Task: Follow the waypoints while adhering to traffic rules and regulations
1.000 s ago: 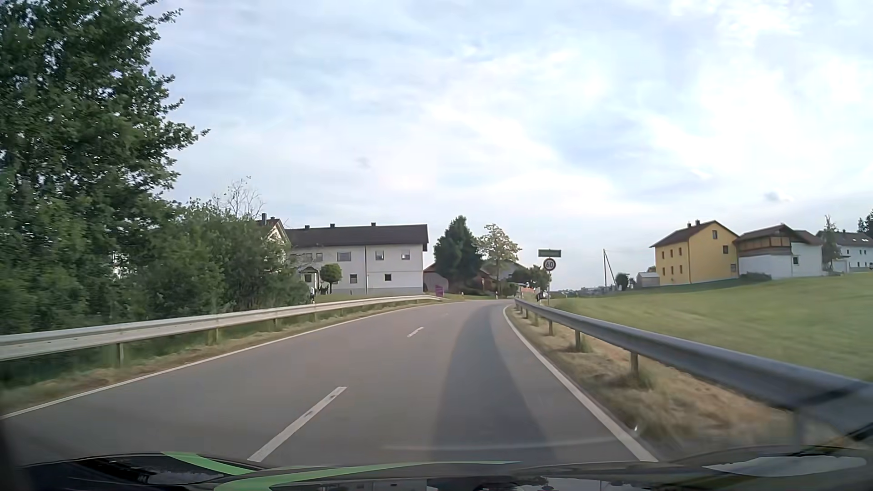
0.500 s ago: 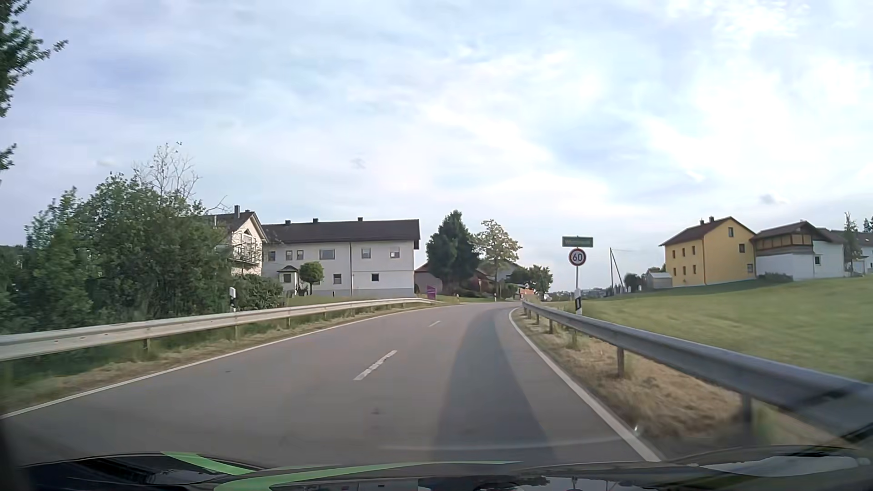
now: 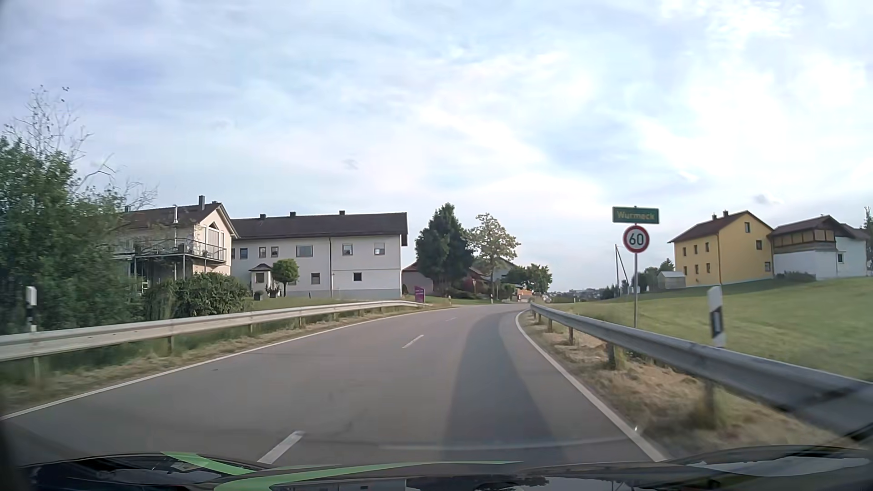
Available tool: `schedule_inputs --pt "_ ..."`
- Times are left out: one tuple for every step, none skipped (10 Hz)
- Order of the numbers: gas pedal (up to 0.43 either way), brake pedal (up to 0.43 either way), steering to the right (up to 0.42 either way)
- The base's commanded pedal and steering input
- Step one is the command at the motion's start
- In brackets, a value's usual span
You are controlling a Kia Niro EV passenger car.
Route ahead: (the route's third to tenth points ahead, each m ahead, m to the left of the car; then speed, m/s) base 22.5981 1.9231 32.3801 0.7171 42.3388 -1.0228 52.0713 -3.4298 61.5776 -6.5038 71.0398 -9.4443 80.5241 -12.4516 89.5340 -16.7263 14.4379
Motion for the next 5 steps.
schedule_inputs --pt "0.169 0.000 0.011" --pt "0.169 0.000 0.012" --pt "0.169 0.000 0.014" --pt "0.169 0.000 0.015" --pt "0.169 0.000 0.015"
